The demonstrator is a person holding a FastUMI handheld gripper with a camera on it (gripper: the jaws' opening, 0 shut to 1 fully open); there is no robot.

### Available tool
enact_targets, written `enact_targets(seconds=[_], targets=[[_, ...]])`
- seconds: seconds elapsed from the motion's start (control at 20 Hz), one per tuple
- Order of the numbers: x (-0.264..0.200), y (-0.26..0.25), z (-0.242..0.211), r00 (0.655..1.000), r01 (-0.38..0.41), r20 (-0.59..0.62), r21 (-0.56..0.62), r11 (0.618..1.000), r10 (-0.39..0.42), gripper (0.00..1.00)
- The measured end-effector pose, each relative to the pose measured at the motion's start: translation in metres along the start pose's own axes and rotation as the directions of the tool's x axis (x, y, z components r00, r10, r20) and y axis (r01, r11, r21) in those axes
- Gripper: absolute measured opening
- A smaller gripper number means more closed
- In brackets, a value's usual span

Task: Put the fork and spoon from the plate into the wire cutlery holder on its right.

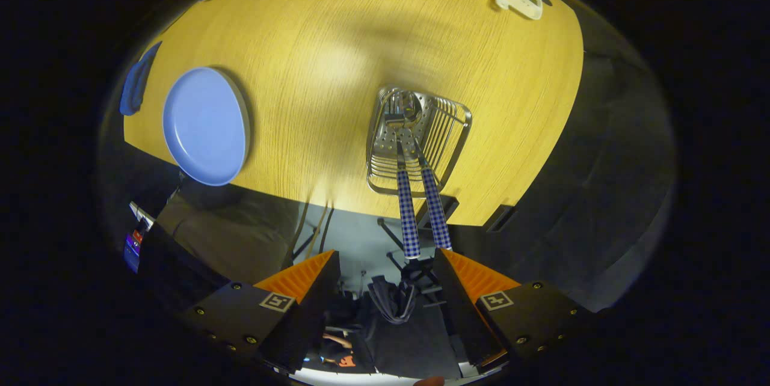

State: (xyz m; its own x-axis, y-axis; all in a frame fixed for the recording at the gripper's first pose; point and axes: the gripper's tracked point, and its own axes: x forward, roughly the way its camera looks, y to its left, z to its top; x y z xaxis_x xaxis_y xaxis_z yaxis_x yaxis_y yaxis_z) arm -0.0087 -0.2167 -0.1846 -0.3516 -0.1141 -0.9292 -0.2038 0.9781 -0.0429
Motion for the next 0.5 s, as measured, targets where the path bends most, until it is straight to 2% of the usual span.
enact_targets(seconds=[0.1, 0.2, 0.3, 0.4, 0.5], targets=[[-0.03, -0.004, 0.011, 0.984, 0.054, 0.171, 0.031, 0.998, -0.059, 0.95], [-0.057, 0.01, 0.013, 0.937, 0.074, 0.339, 0.043, 0.996, -0.085, 0.95], [-0.076, 0.036, 0.019, 0.877, 0.048, 0.476, 0.044, 0.998, -0.063, 0.96], [-0.084, 0.056, 0.019, 0.808, 0.052, 0.583, 0.073, 0.996, -0.085, 0.96], [-0.091, 0.077, 0.019, 0.718, 0.036, 0.687, 0.122, 0.992, -0.11, 0.96]])
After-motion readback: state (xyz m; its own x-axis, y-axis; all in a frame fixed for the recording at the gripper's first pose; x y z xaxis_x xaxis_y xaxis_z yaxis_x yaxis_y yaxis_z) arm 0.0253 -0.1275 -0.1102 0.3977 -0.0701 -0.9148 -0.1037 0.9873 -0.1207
